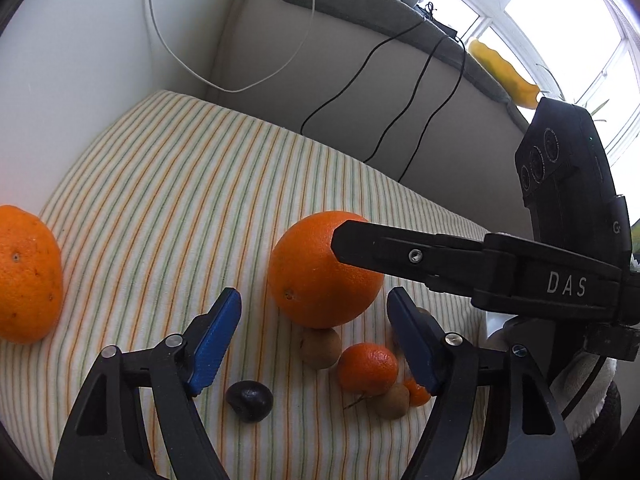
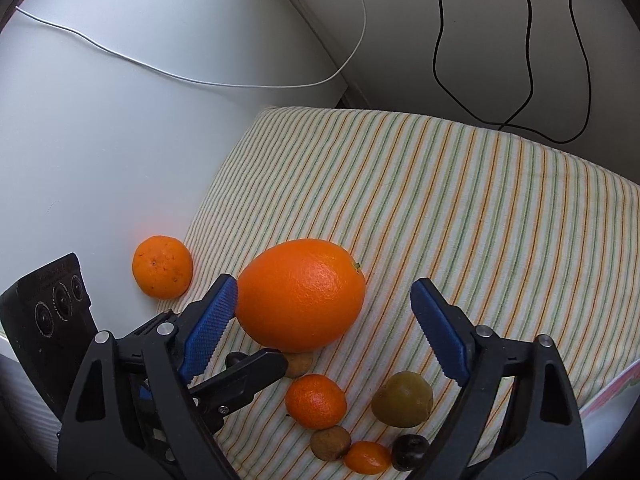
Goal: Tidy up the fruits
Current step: 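Move the right tool to the large orange and close its fingers around it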
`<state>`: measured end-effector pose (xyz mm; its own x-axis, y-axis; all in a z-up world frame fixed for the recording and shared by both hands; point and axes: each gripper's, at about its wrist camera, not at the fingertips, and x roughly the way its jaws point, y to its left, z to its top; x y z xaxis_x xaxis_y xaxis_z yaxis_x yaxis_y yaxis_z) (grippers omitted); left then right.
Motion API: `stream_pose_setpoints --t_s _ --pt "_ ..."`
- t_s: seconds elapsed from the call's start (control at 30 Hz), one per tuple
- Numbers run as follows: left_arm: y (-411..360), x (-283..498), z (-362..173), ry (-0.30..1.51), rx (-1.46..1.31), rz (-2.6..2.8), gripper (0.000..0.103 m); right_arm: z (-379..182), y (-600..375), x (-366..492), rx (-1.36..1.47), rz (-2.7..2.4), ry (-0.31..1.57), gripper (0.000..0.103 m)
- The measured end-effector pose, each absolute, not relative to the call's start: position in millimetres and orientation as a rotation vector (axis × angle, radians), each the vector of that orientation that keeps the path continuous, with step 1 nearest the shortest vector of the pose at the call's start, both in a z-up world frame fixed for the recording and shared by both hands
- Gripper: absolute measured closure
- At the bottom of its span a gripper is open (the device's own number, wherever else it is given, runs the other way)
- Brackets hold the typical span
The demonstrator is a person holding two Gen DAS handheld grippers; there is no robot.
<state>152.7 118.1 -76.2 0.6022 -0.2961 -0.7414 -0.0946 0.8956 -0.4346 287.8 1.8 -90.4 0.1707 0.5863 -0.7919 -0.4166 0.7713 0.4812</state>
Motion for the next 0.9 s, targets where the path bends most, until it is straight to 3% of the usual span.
stream_pose_setpoints --t_s 0.23,0.33,0.4,0.9 --pt "116.4 160.1 -79.5 0.954 -0.462 -0.128 0.033 -101.6 23.7 291.0 0.165 0.747 1.221 0.017" --pt "116.2 163.7 -78.6 0.951 -0.466 -0.13 0.035 -103.1 26.3 289.5 0.172 0.759 1.231 0.024" --pt "115.3 166.4 -78.1 0.954 -0.46 -0.133 0.042 -105.3 31.3 289.1 0.175 0.766 1.236 0.026" --pt "113.6 163.1 -70.5 0.932 -0.432 -0.133 0.041 -92.8 23.2 279.1 0.166 0.766 1.214 0.027"
